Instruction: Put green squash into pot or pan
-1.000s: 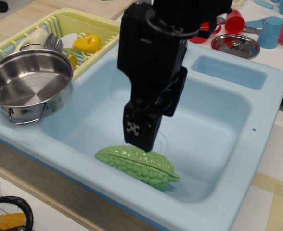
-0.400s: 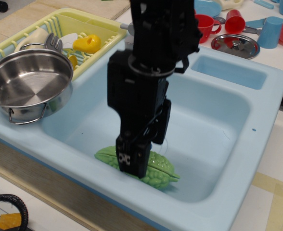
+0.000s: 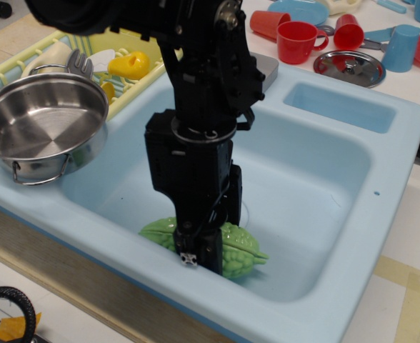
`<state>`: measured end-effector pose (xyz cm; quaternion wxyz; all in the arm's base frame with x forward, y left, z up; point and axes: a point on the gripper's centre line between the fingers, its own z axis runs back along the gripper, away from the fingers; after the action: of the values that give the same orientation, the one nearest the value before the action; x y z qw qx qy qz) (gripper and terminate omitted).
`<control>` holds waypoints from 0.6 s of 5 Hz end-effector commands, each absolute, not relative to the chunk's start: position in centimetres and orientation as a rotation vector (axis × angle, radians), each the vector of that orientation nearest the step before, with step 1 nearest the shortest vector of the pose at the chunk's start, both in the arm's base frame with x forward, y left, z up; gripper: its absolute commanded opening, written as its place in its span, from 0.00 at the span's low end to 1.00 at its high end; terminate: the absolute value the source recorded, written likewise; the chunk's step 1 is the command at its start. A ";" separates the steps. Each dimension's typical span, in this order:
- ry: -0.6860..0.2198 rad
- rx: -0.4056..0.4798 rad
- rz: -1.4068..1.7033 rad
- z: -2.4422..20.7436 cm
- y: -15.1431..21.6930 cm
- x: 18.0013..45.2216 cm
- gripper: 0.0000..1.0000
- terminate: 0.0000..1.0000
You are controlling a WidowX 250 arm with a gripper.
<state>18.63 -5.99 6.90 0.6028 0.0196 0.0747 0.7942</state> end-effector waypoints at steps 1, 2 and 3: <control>0.205 0.166 1.988 6.3 -6.5 18.2 0.00 0.00; 0.122 0.163 1.987 8.1 -6.6 18.2 0.00 0.00; 0.003 0.207 1.981 11.9 -6.5 18.9 0.00 0.00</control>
<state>19.44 -5.68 13.19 0.5555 0.1061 -0.0206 0.8245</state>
